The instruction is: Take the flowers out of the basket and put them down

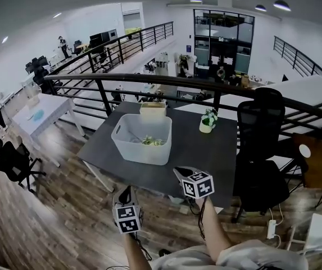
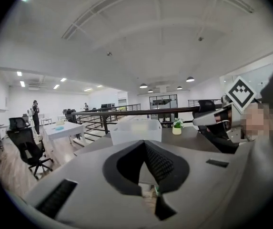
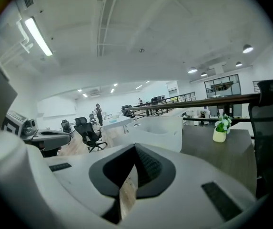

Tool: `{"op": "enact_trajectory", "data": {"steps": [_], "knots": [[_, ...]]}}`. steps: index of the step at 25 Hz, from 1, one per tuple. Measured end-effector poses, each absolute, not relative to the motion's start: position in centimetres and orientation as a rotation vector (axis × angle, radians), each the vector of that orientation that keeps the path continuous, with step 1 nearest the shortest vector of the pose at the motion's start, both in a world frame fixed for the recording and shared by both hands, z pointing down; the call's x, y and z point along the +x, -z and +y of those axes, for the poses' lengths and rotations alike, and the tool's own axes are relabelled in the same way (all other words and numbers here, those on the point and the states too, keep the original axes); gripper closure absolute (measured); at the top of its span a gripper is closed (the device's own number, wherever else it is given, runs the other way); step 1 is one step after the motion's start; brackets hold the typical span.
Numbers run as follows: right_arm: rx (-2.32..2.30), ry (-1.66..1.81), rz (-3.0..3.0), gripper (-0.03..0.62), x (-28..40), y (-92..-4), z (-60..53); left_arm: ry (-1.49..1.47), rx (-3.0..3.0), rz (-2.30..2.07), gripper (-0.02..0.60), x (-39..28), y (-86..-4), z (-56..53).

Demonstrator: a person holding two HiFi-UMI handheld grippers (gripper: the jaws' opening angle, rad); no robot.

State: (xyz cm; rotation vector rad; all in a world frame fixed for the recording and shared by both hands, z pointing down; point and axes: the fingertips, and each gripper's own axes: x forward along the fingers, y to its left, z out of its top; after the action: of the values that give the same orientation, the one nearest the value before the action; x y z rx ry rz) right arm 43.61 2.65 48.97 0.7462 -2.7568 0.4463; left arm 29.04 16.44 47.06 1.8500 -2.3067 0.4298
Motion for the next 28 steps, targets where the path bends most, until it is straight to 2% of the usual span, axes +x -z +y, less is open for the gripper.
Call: {"op": "enact_trajectory", "data": {"steps": [6, 18, 28], "knots": [[0.750, -0.488, -2.761, 0.579, 39.2, -50.4, 3.8, -0.561, 1.954, -2.225, 0.558, 25.4, -48.9, 17.2], [0.832, -0.447, -2.681, 0.580, 35.5, -51.7, 2.2, -0.495, 1.907, -2.177, 0.558, 18.1, -51.4, 17.6], [0.889, -0.588, -2.729, 0.580, 27.5, -50.4, -3.1, -0.474, 1.945, -2.177, 0.558, 11.5, -48.5, 12.2]]}}
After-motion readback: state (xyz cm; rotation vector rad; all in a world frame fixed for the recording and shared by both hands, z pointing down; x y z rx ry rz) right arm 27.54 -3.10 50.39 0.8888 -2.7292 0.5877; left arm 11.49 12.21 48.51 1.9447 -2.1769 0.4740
